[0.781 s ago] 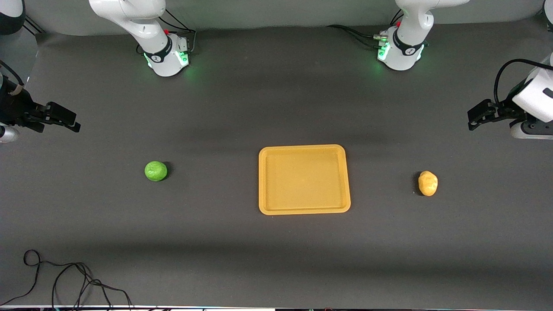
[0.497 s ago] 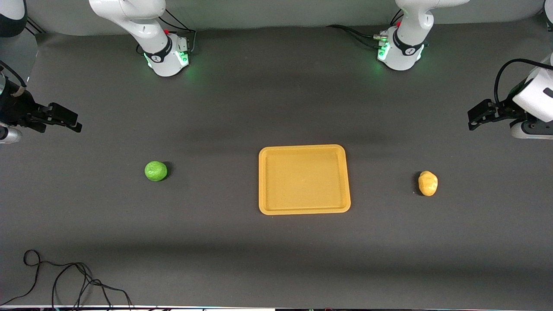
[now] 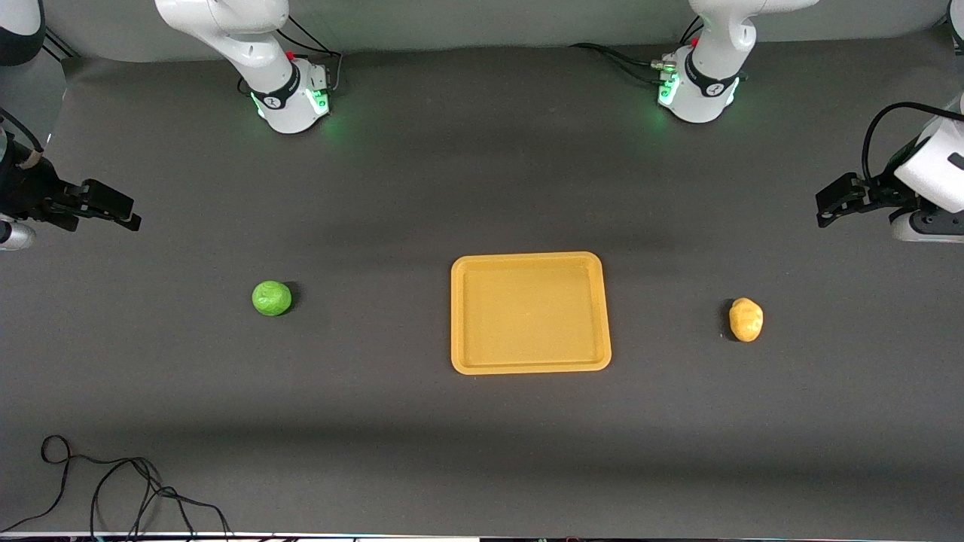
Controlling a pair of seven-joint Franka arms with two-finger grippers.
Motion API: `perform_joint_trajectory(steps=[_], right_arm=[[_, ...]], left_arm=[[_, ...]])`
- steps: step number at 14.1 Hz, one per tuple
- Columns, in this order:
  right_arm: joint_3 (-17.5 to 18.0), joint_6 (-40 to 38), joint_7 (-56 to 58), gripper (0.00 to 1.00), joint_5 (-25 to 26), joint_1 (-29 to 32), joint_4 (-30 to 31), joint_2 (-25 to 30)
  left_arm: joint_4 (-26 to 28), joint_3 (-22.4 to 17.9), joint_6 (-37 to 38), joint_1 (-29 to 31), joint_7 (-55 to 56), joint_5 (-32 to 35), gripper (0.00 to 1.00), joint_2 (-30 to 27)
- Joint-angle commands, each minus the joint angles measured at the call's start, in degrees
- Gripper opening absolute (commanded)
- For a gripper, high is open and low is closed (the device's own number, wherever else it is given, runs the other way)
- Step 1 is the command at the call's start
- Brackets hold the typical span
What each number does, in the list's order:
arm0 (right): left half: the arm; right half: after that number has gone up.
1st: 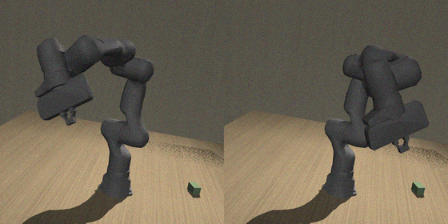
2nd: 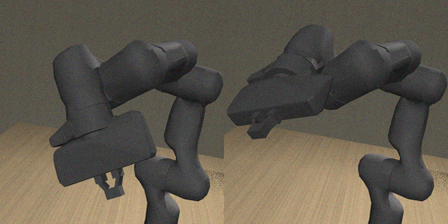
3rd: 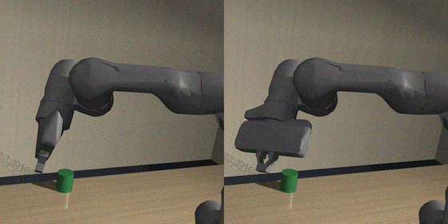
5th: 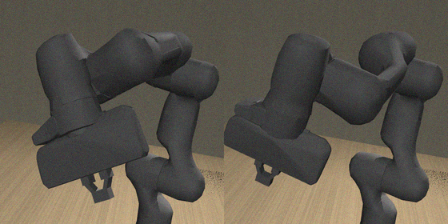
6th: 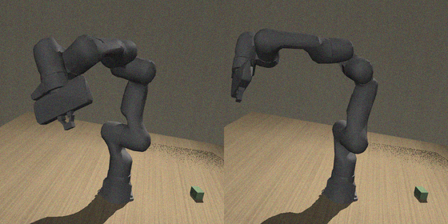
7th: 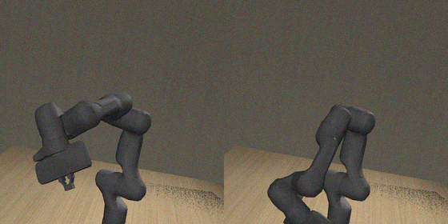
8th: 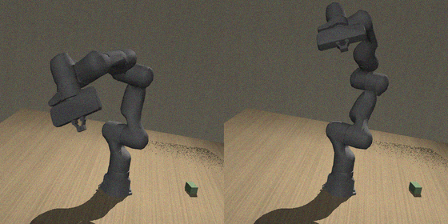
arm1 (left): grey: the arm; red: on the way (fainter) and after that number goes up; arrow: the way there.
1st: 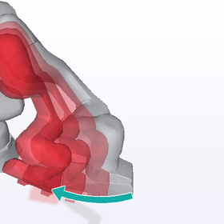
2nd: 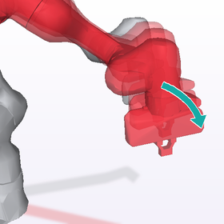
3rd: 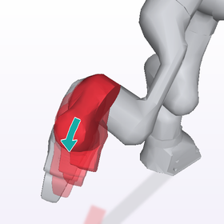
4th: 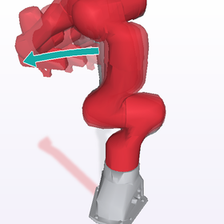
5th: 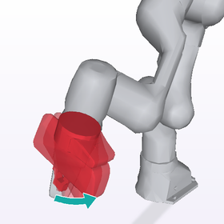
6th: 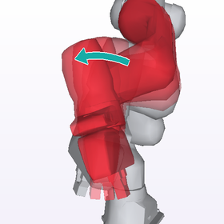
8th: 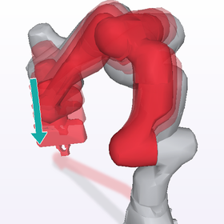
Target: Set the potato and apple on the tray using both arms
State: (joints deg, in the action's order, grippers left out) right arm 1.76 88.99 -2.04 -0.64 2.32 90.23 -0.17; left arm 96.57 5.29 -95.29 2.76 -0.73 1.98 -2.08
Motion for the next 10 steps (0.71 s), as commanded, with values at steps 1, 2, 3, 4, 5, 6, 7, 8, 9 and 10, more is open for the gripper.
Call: perform_joint_trajectory(steps=[1, 2, 3, 4, 5, 6, 7, 8, 9, 10], right_arm=[[-0.27, 0.30, 1.43, 1.00, 0.82, -0.12, 0.74, 0.44], [-0.27, 0.30, 1.43, 1.00, 0.91, -0.21, 0.83, 0.53], [-0.18, 0.30, 1.43, 1.00, 0.91, -0.21, 0.92, 0.53], [-0.18, 0.30, 1.43, 1.00, 0.82, -0.21, 1.26, 0.61], [-0.18, 0.56, 1.43, 1.00, 0.82, -0.21, 1.70, 0.61], [-0.18, 1.09, 1.43, 1.00, 0.82, -0.12, 1.88, 0.53], [-0.18, 1.88, 1.43, 1.00, 0.56, -0.12, 2.06, 0.09], [-0.18, 2.76, 1.43, 1.00, 0.73, -0.21, 2.41, -0.44], [-0.09, 3.72, 1.43, 0.99, 0.38, -0.30, 2.93, -0.88], [0.08, 4.25, 1.52, 0.97, 0.38, -0.47, 3.11, -1.75]], left_arm=[[-1.38, -0.19, 0.37, 0.23, -0.23, -0.04, 1.00, 1.02], [-1.47, -0.19, 0.37, 0.23, -0.24, -0.04, 1.00, 1.02], [-1.47, -0.19, 0.45, 0.23, 0.03, -0.04, 1.00, 1.02], [-1.47, -0.19, 0.45, 0.23, 0.12, -0.04, 1.00, 1.02], [-1.47, -0.19, 0.45, 0.23, 0.46, -0.04, 1.00, 1.02], [-1.47, -0.19, 0.45, 0.14, 0.64, 0.04, 1.00, 1.02], [-1.38, -0.19, 0.63, 0.23, 0.64, 0.13, 1.00, 1.02], [-1.30, -0.28, 0.80, 0.31, 0.64, -0.04, 1.00, 1.37], [-1.30, -0.54, 0.81, 0.40, 0.64, -0.22, 1.00, 1.89], [-1.21, -0.63, 0.63, 0.58, 0.64, -0.57, 1.00, 2.16]])
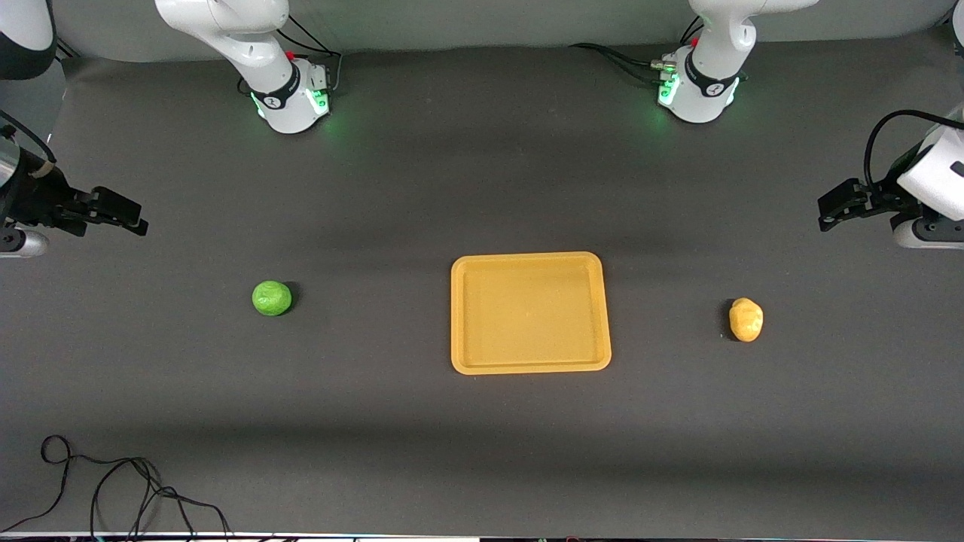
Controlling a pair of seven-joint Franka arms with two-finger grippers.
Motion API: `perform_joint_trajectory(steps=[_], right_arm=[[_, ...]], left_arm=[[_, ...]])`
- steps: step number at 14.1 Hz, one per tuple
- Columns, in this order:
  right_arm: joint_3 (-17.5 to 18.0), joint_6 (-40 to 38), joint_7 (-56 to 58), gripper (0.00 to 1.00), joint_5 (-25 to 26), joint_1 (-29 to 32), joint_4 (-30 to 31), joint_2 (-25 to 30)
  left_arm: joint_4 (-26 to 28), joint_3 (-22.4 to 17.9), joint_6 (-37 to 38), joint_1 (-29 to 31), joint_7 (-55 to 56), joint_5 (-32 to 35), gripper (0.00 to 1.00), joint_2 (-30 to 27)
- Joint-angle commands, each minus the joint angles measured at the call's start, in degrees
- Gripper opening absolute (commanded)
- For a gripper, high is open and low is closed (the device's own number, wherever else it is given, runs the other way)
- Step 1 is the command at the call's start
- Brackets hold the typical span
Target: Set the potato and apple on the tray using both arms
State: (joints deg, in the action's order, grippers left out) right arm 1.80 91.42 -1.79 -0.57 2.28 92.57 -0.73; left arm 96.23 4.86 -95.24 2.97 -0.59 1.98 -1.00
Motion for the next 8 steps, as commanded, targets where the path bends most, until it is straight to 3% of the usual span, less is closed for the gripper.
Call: perform_joint_trajectory(steps=[1, 5, 8], right_arm=[[0.05, 2.27, 1.18, 0.95, 0.31, -1.30, 0.77, -2.16], [0.05, 7.18, 0.56, 0.95, 0.66, -2.71, 3.57, -4.80], [0.05, 13.86, 0.74, 0.95, 0.66, -2.80, 8.84, -4.80]], left_arm=[[-0.69, -0.11, 0.32, 0.71, 0.50, -0.66, 1.00, 1.61], [0.79, 0.07, -3.01, 0.10, 0.68, -0.39, 1.00, 5.74], [7.02, 0.15, -10.72, -0.25, 0.68, -0.48, 1.00, 6.89]])
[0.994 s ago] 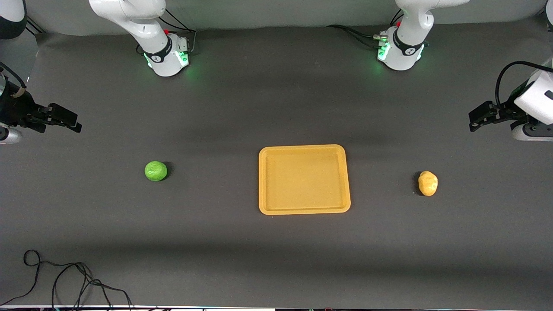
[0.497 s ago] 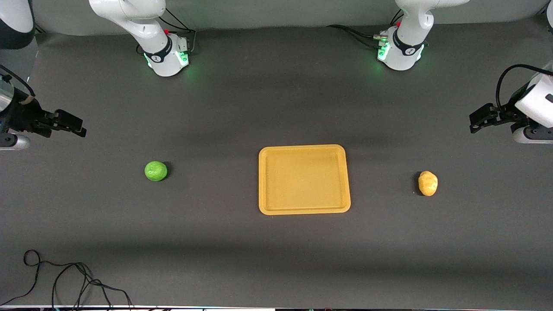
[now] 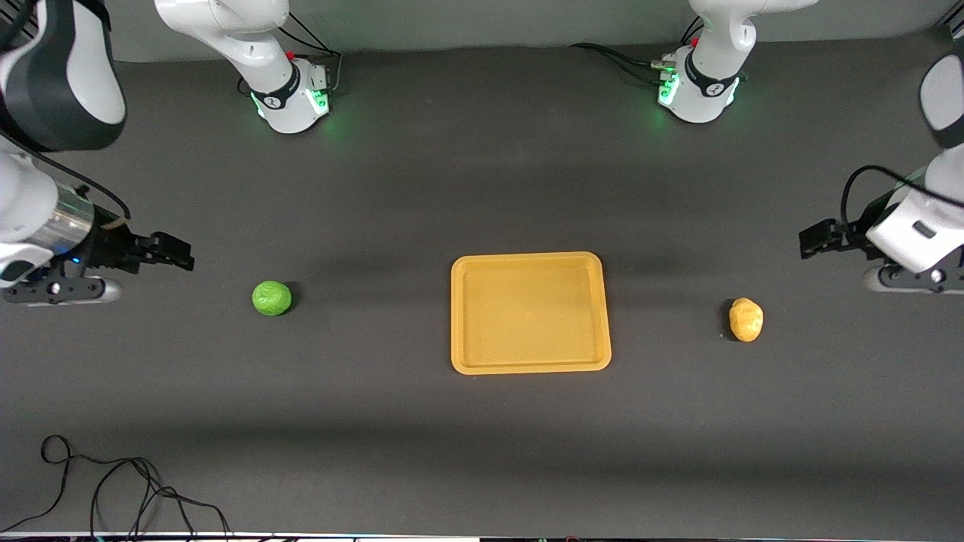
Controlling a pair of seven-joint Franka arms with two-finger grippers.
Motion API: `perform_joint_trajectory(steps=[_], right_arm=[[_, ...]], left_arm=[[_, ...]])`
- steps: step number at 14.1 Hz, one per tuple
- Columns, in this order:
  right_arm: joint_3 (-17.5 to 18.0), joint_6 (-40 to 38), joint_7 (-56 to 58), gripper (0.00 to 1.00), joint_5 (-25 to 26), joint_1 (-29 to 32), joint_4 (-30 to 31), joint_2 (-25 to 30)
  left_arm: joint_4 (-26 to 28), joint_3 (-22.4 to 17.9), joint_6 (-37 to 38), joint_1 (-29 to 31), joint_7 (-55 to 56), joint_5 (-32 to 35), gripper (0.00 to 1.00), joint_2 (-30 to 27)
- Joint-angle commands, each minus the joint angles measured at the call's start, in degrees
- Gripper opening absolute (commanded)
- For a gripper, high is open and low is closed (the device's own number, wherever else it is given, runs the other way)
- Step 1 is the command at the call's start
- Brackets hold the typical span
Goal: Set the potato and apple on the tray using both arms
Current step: 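Reach the right gripper to the green apple while the left gripper reaches the potato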
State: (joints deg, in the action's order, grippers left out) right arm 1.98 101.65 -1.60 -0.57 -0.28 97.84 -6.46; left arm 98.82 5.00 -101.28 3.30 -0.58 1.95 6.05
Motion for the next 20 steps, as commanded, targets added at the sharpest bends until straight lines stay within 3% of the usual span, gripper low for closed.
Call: perform_joint_trajectory(steps=[1, 4, 6, 11, 13, 16, 17, 18, 20], right_arm=[[-0.13, 5.04, 0.55, 0.95, 0.66, -0.42, 4.54, 0.57], [-0.39, 16.26, 0.99, 0.96, 0.49, -0.34, 13.57, 0.04], [-0.39, 21.37, 0.90, 0.97, 0.66, -0.42, 17.80, -0.48], [-0.39, 23.77, 0.28, 0.99, 0.49, -0.34, 18.88, -5.84], [-0.39, 29.53, 0.02, 1.00, 0.66, -0.60, 23.51, -5.67], [-0.39, 32.90, -0.59, 1.00, 0.66, -0.69, 25.55, -8.21], [-0.48, 33.78, -1.55, 1.00, 0.75, -0.69, 26.17, -8.83], [-0.48, 34.40, -1.74, 1.00, 0.75, -0.78, 26.52, -9.53], [-0.48, 35.89, -1.74, 1.00, 0.75, -0.78, 27.05, -11.73]], left_arm=[[6.89, 0.01, -7.33, -0.58, 1.28, -0.54, 1.00, 0.10], [12.44, 0.01, -18.48, -0.67, 1.73, -0.37, 1.00, 4.65], [12.98, -0.08, -23.59, -0.32, 1.73, -0.02, 1.00, 9.65], [13.06, -0.43, -34.67, 0.21, 1.73, 2.43, 1.00, 18.81], [12.98, -0.78, -37.05, 0.39, 1.81, 4.89, 1.00, 21.18], [13.76, -1.66, -38.82, 0.39, 1.90, 5.08, 1.00, 23.13], [14.46, -1.66, -38.82, 0.39, 1.90, 5.08, 0.95, 23.13], [15.08, -1.66, -38.91, 0.39, 1.90, 5.08, 0.83, 22.96], [15.09, -1.66, -38.91, 0.39, 1.99, 5.08, 0.51, 23.13]])
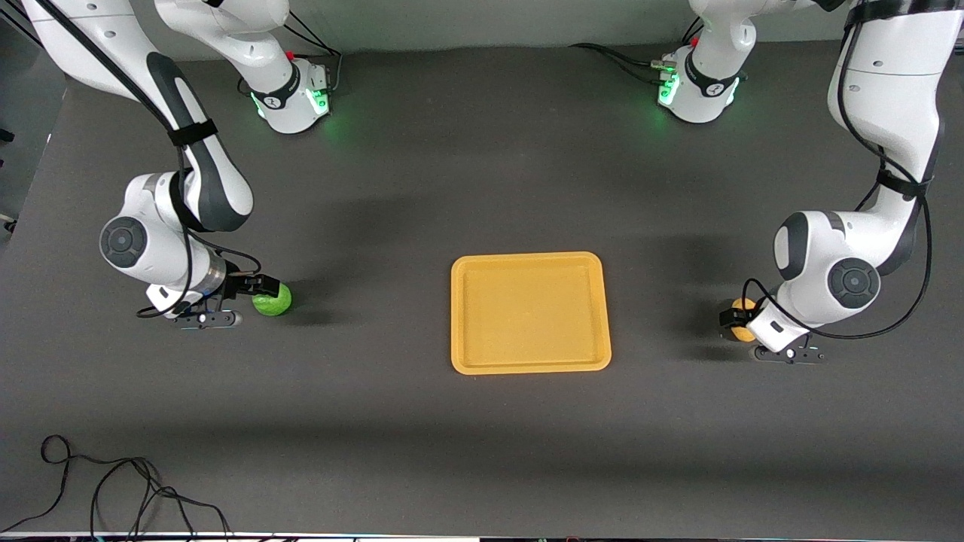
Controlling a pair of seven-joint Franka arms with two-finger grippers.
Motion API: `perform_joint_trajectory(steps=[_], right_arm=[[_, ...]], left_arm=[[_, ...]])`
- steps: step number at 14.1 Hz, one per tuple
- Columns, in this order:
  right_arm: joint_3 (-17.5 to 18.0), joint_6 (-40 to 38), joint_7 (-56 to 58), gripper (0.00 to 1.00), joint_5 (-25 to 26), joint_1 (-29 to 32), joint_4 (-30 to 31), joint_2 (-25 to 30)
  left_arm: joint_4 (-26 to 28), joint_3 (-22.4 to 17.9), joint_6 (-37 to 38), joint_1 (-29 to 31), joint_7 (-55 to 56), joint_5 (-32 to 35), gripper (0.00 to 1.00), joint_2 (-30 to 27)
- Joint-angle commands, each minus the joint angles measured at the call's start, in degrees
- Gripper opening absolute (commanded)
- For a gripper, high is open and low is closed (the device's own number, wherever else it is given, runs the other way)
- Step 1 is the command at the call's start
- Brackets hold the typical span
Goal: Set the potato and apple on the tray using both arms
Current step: 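Reach the right gripper to the green apple while the left gripper reaches the potato, then grasp the apple with the right gripper while the left gripper grasps the potato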
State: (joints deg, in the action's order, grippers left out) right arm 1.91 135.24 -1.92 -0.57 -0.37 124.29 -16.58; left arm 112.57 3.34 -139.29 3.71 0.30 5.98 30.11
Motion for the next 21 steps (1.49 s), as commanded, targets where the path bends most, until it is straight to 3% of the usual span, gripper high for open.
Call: perform_joint_trajectory(steps=[1, 2, 6, 10, 12, 15, 21], right_arm=[[-0.42, 3.44, -1.33, 1.00, 0.74, -0.69, 0.95, -1.96], [-0.42, 4.06, -1.41, 1.00, 0.74, -0.60, 1.04, -2.92], [-0.42, 5.12, -1.42, 0.99, 0.74, -0.78, 0.69, -5.38], [-0.42, 6.89, -1.94, 0.92, 0.74, -0.78, 0.16, -6.89], [-0.42, 4.87, -1.94, 0.78, 0.74, -0.78, -0.62, -6.10], [-0.42, 2.67, -1.68, 0.45, 0.92, -0.86, -1.15, -3.82], [0.11, -14.70, -2.90, 0.45, 0.83, -0.95, -9.57, 1.10]], left_arm=[[1.33, 0.09, -0.46, -0.02, 1.19, 1.05, 0.39, -1.19], [1.33, 0.09, 0.24, -0.02, 1.19, 1.05, 0.31, -1.63], [-1.20, 1.05, 7.51, -1.33, 6.79, 0.27, 0.29, -6.89], [-5.51, 8.77, 18.07, -4.49, 23.91, 0.18, 0.29, -10.43], [-6.93, 12.99, 19.23, -5.72, 31.91, 0.18, 0.29, -9.90], [-8.67, 14.68, 18.44, -11.68, 42.12, 0.26, 0.29, -8.33], [-18.96, 14.41, 18.27, -20.14, 51.02, 3.24, 0.31, 3.97]])
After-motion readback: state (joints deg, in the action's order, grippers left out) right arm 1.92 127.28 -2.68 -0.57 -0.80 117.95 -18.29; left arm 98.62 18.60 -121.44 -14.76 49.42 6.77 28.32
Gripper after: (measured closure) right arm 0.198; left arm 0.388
